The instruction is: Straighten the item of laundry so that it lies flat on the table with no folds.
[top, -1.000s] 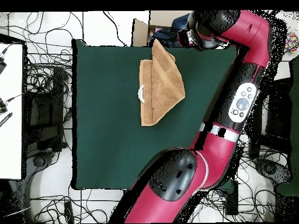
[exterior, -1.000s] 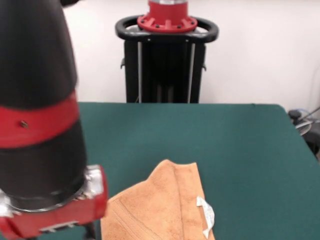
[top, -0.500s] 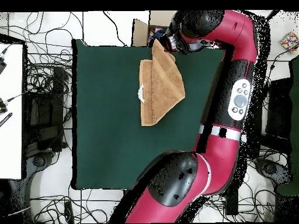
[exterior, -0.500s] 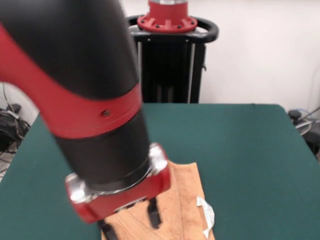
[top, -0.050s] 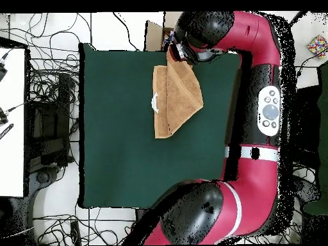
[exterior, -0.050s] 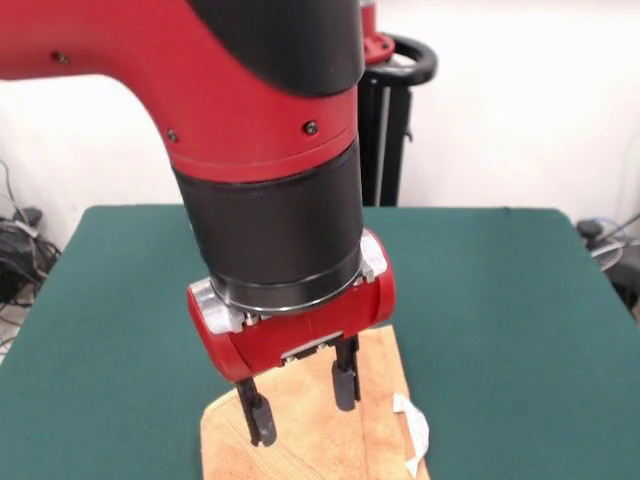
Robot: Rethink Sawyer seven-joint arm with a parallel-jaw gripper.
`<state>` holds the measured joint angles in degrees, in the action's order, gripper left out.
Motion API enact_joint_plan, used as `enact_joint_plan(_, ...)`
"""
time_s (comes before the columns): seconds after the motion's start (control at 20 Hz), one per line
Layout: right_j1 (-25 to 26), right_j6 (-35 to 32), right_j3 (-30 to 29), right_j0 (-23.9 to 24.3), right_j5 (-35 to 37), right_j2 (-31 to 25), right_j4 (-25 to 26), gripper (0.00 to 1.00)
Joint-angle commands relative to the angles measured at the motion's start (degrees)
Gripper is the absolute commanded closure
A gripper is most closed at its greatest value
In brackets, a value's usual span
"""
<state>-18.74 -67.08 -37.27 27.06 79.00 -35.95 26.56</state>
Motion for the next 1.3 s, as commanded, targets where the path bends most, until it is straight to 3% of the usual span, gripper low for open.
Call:
enact_joint_plan(0.05,-0.6,-16.0,-9.2,0.1,-3.4,6.9,-0.9,0.00)
enact_joint_plan(0.3,2.3,-13.4,-3.5,-0.9,-2.2,7.5,0.2,0.00)
enact_joint_plan(0.65,3.9,-14.9,-6.6,-1.0,-8.9,9.6,-0.2,0.00)
enact_joint_plan(0.95,7.9,-11.6,-1.5,-1.5,-8.2,9.4,0.1,0.00)
enact_joint_plan(1.3,11.4,-11.5,-1.3,-1.8,-12.4,9.7,-0.6,0.00)
